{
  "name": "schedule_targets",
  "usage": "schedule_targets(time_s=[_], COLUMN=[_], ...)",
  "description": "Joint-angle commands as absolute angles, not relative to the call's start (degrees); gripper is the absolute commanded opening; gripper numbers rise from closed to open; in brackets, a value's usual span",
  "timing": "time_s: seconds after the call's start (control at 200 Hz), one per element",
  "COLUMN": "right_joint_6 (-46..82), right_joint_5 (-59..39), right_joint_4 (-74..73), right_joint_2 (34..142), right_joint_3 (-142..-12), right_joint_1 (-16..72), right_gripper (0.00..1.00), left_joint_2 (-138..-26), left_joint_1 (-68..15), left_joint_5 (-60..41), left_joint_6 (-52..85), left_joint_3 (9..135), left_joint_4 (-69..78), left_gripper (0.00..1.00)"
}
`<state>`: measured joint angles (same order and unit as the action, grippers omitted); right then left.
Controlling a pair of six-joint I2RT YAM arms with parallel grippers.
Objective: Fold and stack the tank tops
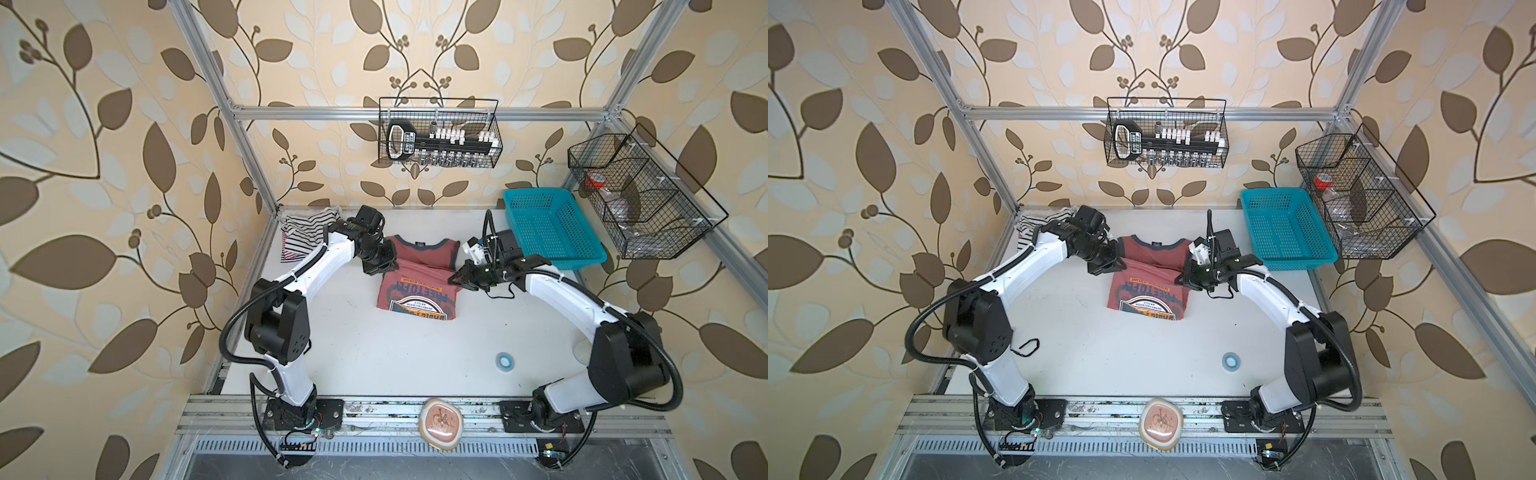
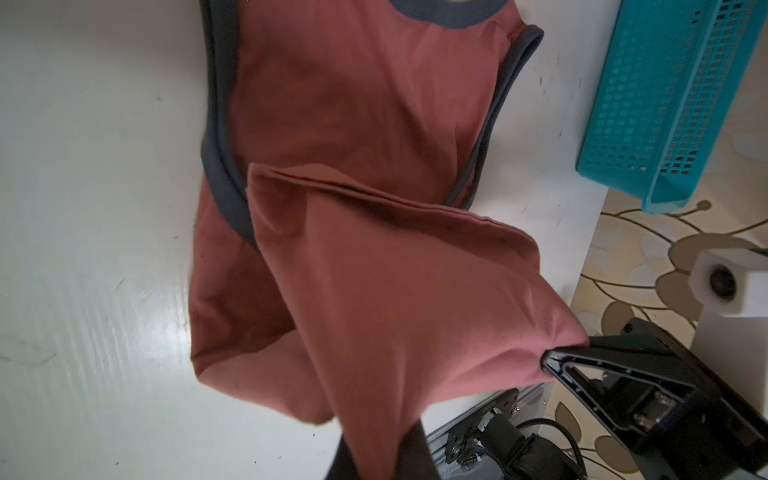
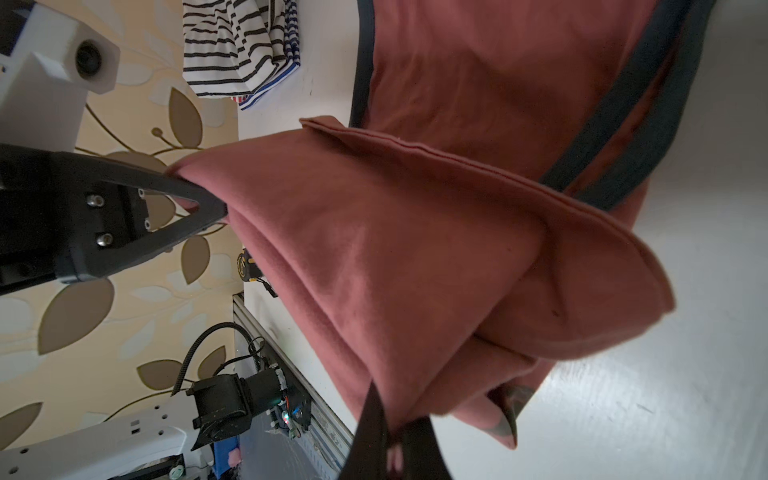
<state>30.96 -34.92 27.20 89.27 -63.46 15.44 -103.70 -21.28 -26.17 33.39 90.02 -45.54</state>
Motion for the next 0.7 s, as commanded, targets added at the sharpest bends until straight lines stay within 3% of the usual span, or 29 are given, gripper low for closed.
schedule_targets(time_s=[0.0,0.375,0.565,0.695], right_joint_6=[27.7,27.4,30.3,32.5], right_joint_5=[-39.9,-44.4,-45.5,-45.8], right_joint_4=[27.1,27.1,23.2,20.8], right_joint_2=[94.9,112.8,120.0,123.2], right_joint_3=[-68.6,-80.6,-84.0,-86.9], right_joint_1=[13.6,8.7,6.9,5.9], right_gripper=[0.00,0.00,0.19,0.34], left_joint_2=[-108.2,-124.0,-131.3,-134.5], left_joint_1=[-19.5,-14.9,-14.5,-13.1], left_joint_5=[-29.5,-35.8,-37.4,-37.8], left_joint_6=[30.5,31.7,31.7,33.0], left_joint_3=[96.1,108.0,114.4,116.9], left_joint_4=[-47.4,-43.9,-43.2,-41.7], left_gripper=[0.00,0.00,0.00,0.16])
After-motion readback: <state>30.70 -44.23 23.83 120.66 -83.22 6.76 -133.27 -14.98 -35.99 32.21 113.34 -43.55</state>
